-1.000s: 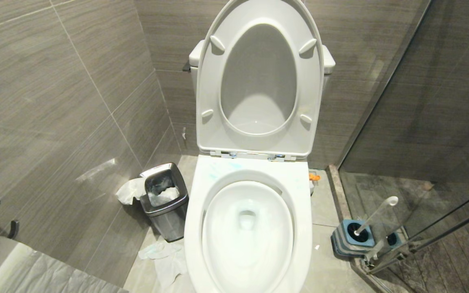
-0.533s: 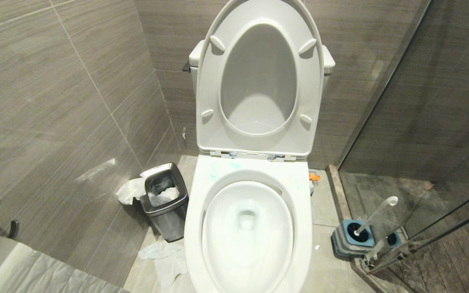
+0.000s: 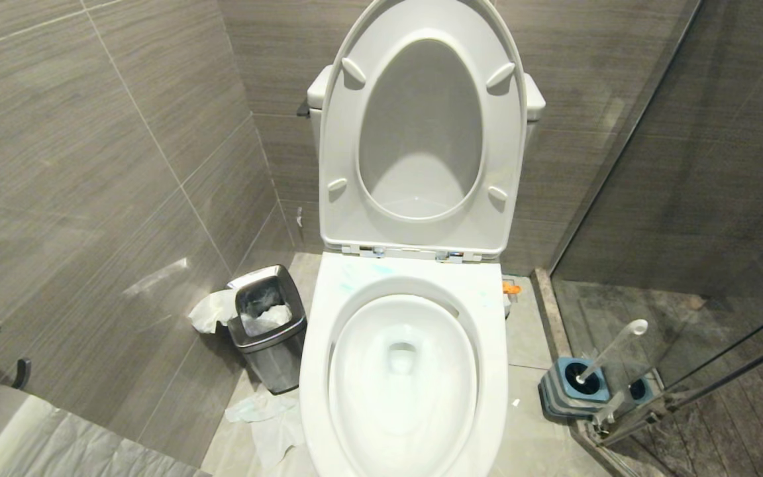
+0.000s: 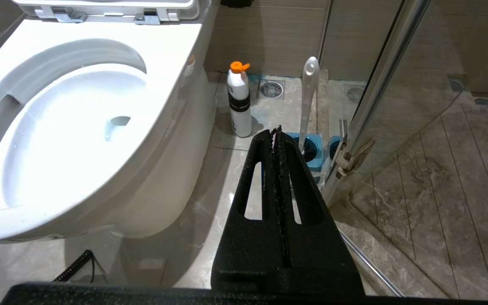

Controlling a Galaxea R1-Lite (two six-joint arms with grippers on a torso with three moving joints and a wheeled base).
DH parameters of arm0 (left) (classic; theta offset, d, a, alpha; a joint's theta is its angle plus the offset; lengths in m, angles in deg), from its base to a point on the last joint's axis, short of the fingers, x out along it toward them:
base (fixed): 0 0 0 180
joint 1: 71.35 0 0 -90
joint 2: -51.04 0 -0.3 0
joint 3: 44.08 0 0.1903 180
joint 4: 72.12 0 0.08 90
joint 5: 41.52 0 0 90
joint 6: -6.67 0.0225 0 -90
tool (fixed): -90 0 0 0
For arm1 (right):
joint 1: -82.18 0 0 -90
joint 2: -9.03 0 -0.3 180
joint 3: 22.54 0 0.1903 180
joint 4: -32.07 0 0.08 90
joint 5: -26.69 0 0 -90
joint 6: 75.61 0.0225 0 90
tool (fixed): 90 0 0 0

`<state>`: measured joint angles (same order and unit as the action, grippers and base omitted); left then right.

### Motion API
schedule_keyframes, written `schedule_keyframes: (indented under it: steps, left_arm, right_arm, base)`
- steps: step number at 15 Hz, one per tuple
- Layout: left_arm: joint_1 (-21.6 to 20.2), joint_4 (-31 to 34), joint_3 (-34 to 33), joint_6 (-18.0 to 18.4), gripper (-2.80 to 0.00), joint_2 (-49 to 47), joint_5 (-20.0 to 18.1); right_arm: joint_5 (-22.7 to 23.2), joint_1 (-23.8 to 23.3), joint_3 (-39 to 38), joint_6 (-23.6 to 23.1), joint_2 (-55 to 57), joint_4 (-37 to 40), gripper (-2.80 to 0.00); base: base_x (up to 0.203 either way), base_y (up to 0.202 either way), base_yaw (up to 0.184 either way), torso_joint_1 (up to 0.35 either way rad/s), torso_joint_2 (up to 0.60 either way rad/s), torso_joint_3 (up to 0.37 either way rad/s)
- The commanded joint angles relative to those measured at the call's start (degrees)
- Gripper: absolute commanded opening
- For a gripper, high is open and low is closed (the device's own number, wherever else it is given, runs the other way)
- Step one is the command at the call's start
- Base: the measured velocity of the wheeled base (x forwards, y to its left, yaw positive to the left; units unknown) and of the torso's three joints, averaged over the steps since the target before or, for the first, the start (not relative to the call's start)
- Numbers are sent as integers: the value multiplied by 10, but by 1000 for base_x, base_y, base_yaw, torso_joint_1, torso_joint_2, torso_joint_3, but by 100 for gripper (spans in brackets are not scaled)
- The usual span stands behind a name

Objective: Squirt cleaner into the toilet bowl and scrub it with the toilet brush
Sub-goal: Pour in the cleaning agent

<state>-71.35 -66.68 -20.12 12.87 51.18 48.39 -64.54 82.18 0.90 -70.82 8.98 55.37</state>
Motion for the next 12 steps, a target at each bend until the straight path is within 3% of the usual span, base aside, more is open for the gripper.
schedule_keyframes:
  steps: [1,4,8,12]
  left_arm:
    - [0,38,-8,9,-280,-1,6]
    - [0,123,-8,14,-280,-1,10]
    - [0,191,-8,17,-280,-2,-16]
    - [0,194,-5,11,-280,-2,-18]
  right_arm:
    - [0,0,0,0,0,0,-280]
    - [0,0,-1,0,0,0,-280]
    - [0,0,0,0,0,0,-280]
    - [0,0,0,0,0,0,-280]
  base:
    - [0,0,0,0,0,0]
    - [0,0,0,0,0,0]
    - [0,0,0,0,0,0]
    - [0,0,0,0,0,0]
